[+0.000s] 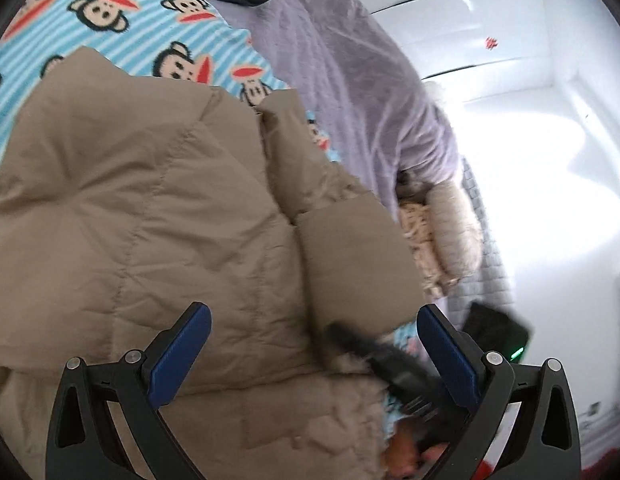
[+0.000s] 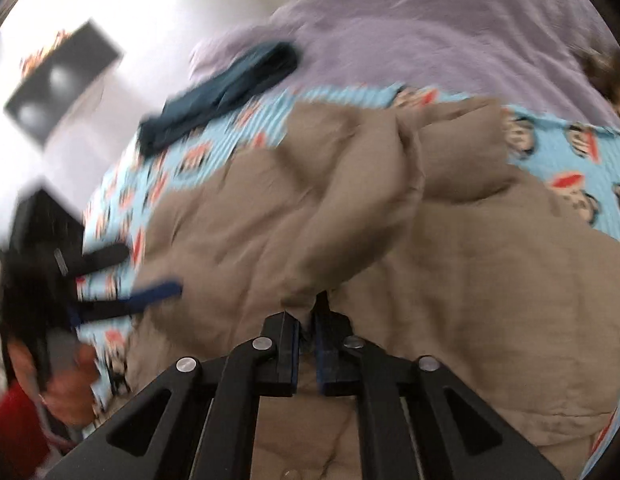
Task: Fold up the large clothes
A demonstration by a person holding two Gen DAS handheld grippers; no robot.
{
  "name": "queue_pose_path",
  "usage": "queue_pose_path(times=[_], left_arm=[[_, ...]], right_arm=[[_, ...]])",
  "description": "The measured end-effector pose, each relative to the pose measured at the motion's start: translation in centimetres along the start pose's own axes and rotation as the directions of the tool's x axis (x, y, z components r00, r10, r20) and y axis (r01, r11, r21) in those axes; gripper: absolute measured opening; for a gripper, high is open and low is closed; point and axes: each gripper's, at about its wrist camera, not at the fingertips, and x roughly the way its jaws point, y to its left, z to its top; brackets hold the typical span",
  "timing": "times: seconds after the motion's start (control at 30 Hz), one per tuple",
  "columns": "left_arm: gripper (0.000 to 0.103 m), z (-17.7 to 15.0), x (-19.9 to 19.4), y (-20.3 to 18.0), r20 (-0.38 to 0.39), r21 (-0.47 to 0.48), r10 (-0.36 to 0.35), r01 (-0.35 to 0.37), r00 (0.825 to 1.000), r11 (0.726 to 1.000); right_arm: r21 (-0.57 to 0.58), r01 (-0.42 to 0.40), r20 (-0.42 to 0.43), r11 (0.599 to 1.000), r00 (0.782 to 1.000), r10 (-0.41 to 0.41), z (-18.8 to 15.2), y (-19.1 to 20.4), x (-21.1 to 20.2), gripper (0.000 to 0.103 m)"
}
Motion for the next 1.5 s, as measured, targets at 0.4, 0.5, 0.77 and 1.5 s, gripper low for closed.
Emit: queue_pose_path(times=[0.4,0.5,0.77,1.5], left_arm=[[0.103,0.8,4.1,-0.8,-0.090,0.064,0.095,-0.089,0.991,0.994],[0.100,0.6,5.4,-1.8,-0.105,0.126,0.157,-0.143,0.982,0.982],[0.017,-1.1,5.0,-3.8,-0.077,0.261,0.277,-0.248,0.958,0.933],[0.017,-3.0,-2.0,-3.2,0.074,0.316,0.503,-0.498,0.861,0.807]], right_arm=[[0.195,0.044,-0.106,0.980,0.994,-0.023,-6.2,-6.9,-3.5,0.073],[0.411,0.033,-0.080,0.911,0.997,0.000,-8.4,-13.0,-5.8,0.073],[0.674,-0.055,0.055,0.737,0.998,0.024,-10.2,-21.4,-8.4,0.073],[0.638,-0.041,0.027,0.769,0.999,0.031,-9.5,-20.8,-4.9,0.015]])
